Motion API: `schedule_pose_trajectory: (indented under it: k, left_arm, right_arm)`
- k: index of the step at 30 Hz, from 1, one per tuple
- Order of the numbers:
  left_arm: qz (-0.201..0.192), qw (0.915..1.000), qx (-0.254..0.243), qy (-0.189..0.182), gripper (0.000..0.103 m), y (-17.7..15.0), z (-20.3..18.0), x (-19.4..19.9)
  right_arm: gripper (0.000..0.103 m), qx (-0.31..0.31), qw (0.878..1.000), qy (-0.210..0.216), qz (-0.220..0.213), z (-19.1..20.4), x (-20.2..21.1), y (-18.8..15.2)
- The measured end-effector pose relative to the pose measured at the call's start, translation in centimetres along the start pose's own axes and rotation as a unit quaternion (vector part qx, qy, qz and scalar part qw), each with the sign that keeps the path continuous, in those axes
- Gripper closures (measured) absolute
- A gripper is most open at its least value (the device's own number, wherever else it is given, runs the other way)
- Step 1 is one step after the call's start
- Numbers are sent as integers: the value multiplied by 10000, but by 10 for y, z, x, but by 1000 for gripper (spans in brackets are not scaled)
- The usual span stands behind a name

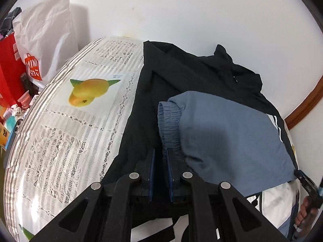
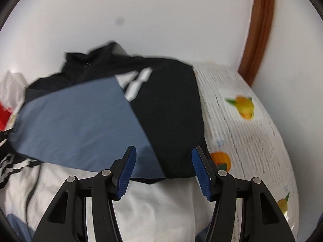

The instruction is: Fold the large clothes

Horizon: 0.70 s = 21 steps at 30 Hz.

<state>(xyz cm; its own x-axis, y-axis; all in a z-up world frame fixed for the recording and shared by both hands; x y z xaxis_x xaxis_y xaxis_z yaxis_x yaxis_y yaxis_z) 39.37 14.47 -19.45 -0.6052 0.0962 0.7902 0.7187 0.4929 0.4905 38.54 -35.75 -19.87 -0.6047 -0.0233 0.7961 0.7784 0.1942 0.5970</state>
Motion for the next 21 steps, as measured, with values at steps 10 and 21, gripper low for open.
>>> schedule_pose_trajectory:
  k: [10,21]
  left_arm:
    - [-237,9985,-480,62,92,-11,-10,39]
    - [-337,9978,-550,154,69,-53,17,105]
  right_arm:
    - [45,-262,9996,-44,35,-6,28,-11]
    - [37,-441,9988,-215,67,-26,111,-81]
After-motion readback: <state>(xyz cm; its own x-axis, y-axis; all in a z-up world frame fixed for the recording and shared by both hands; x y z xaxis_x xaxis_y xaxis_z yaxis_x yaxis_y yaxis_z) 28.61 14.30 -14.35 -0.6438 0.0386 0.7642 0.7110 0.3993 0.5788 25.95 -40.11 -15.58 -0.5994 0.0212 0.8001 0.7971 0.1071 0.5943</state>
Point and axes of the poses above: each gripper's, at about its wrist camera, not at the fingertips, and x roughly against the way its jaws point, z to its left, y to its top, the point moved 4 cm from there along -x, roughly the way its jaws point, and after that the axes turned 10 degrees about x, right-handed, at the moved point
